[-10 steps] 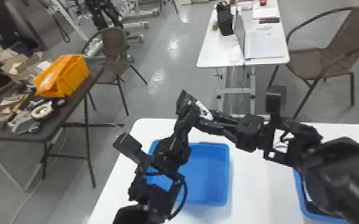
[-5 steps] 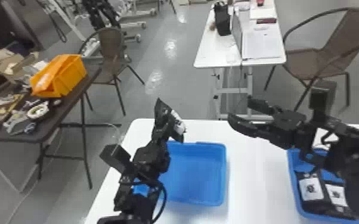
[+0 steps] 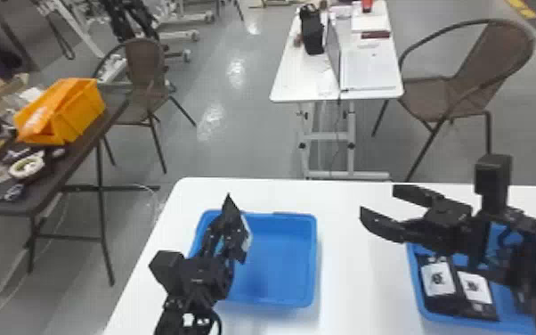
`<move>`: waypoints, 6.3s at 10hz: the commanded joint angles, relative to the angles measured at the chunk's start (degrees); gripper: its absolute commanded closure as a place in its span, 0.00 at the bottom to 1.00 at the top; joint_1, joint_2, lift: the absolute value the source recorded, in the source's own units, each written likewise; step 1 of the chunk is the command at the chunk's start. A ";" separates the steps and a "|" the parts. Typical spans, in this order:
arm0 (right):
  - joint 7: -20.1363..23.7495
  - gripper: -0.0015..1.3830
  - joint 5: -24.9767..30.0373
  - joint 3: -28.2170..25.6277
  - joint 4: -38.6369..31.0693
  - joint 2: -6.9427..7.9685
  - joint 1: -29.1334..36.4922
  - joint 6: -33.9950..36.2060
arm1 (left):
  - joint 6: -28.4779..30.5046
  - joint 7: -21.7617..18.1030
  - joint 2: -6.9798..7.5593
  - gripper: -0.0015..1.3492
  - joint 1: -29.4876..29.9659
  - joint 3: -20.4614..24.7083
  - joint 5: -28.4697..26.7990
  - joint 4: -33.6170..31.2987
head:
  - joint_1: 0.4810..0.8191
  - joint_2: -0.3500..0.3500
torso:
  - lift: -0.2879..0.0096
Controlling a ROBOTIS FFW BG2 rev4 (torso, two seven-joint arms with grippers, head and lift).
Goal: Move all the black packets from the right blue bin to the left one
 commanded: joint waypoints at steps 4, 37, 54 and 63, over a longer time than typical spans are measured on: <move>-5.98 0.07 10.64 -13.39 -2.05 5.13 10.44 -4.88 | -1.98 -0.09 -0.15 0.09 0.80 0.24 2.52 -2.35 | 0.63 0.71 | 0.97; -46.76 0.07 8.70 -14.45 20.27 2.32 9.83 -12.88 | -2.86 -1.94 -0.15 0.10 1.76 1.47 4.81 -3.14 | 0.63 0.35 | 0.97; -50.71 0.26 2.29 -14.01 30.99 1.70 4.12 -15.78 | -5.06 -2.38 -0.15 0.10 2.38 2.79 5.69 -2.17 | 0.63 0.33 | 0.97; -49.13 0.91 -1.14 -9.61 21.33 2.85 6.75 -21.49 | -6.90 -2.38 -0.15 0.10 1.94 2.61 6.30 -1.99 | 0.63 0.40 | 0.97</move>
